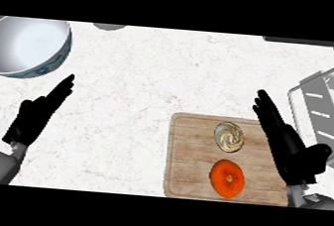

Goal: Pick the squash from the cutting board and place it in the tiered basket

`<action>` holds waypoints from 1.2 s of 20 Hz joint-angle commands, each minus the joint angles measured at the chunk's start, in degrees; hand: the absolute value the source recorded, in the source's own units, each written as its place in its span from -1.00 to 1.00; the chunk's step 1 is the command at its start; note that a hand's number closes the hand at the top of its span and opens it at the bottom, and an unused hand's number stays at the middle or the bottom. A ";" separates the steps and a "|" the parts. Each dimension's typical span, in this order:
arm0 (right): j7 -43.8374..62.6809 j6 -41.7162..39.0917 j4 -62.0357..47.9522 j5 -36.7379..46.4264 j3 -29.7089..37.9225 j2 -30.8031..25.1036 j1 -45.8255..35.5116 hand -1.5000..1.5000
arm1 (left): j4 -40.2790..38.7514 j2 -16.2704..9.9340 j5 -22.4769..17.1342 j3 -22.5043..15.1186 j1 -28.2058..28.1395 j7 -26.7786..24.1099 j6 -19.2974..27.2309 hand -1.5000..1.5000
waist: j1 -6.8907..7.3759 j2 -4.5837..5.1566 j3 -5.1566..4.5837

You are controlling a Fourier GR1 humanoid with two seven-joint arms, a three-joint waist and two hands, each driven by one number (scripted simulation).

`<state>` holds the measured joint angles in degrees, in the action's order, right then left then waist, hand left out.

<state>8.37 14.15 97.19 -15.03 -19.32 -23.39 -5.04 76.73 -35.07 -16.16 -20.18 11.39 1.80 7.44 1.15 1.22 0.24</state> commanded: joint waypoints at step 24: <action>16.84 38.75 23.97 34.11 -5.33 2.07 57.65 -1.00 | 3.92 1.85 4.92 5.40 0.05 -1.29 12.52 0.00 | -0.26 -0.10 -0.83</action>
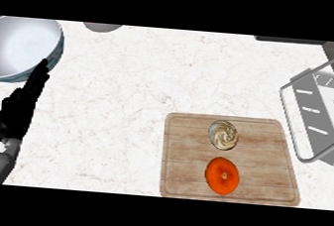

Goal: Pick the squash from the cutting board and place it in the tiered basket

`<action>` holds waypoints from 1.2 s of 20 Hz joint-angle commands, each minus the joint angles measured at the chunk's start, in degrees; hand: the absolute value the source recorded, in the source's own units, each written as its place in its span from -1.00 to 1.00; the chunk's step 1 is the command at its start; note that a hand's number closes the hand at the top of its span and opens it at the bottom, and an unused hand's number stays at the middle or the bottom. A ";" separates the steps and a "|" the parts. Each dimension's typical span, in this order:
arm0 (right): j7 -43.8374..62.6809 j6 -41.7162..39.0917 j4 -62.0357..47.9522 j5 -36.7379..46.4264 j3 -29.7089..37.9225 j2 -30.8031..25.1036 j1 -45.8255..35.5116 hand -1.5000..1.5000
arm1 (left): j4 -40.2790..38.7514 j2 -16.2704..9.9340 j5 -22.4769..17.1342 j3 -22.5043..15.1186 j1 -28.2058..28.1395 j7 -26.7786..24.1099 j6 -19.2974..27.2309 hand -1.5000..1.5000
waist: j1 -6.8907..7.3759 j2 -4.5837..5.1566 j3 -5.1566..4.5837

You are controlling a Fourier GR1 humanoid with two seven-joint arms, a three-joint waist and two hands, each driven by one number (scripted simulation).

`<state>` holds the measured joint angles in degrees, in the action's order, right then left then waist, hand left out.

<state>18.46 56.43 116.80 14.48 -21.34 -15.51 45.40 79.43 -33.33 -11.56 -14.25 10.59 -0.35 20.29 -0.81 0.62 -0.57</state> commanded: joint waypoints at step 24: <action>66.63 -32.26 14.20 21.68 -0.57 -5.32 -16.43 -1.00 | -0.12 3.68 3.31 -1.94 4.96 2.79 -0.59 0.00 | 4.38 0.64 0.22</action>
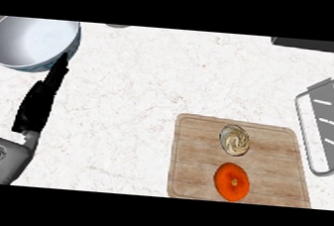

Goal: Pick the squash from the cutting board and place it in the tiered basket

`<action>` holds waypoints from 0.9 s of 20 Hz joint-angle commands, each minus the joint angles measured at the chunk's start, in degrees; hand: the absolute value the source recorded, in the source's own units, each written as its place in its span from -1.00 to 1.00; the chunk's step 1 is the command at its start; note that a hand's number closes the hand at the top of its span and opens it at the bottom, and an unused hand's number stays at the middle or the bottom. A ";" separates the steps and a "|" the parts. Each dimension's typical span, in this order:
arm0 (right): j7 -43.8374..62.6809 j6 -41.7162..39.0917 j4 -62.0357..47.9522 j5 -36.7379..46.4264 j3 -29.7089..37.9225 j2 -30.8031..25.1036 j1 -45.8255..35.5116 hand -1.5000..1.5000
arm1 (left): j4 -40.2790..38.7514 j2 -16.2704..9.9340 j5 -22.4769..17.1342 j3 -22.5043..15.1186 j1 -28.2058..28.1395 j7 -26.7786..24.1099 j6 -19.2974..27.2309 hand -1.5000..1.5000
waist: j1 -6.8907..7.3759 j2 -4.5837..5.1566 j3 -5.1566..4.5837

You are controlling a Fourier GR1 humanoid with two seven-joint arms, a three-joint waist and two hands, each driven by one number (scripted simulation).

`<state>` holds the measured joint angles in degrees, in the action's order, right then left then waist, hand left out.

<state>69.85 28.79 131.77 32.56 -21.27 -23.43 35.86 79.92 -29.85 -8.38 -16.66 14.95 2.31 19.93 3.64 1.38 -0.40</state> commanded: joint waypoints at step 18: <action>15.43 -22.05 -9.31 26.58 -4.12 23.19 -14.37 -1.00 | 0.76 1.50 1.47 1.22 -3.55 -0.93 0.50 0.00 | -1.83 -0.78 0.11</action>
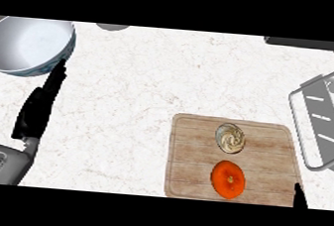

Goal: Pick the squash from the cutting board and place it in the tiered basket

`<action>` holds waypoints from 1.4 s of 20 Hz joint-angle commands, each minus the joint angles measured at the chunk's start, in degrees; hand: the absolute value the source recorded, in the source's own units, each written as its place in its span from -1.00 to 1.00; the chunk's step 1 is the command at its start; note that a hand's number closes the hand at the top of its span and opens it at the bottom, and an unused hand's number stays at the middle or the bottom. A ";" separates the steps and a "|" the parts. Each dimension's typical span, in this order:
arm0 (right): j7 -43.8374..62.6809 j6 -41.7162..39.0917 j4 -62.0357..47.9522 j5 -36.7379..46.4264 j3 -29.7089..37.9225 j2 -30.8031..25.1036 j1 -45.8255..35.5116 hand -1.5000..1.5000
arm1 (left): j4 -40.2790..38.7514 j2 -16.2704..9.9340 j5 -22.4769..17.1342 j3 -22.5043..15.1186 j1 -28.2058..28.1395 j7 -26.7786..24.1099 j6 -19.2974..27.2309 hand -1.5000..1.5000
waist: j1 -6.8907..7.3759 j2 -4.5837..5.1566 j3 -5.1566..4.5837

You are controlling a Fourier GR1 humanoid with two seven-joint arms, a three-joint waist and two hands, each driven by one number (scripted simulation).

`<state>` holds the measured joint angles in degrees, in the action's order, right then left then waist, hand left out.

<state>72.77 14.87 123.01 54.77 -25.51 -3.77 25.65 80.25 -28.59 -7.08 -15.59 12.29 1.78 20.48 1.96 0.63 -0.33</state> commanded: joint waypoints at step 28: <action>12.44 -2.98 -16.63 -5.89 3.37 3.75 -14.60 -1.00 | 1.67 -0.31 1.23 3.71 -2.67 0.37 -2.23 0.00 | -1.33 -0.49 0.24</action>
<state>71.26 11.08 106.74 50.14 -22.46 -0.32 13.88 80.81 -29.03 -6.46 -11.87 10.89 2.08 17.98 0.52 0.28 -0.10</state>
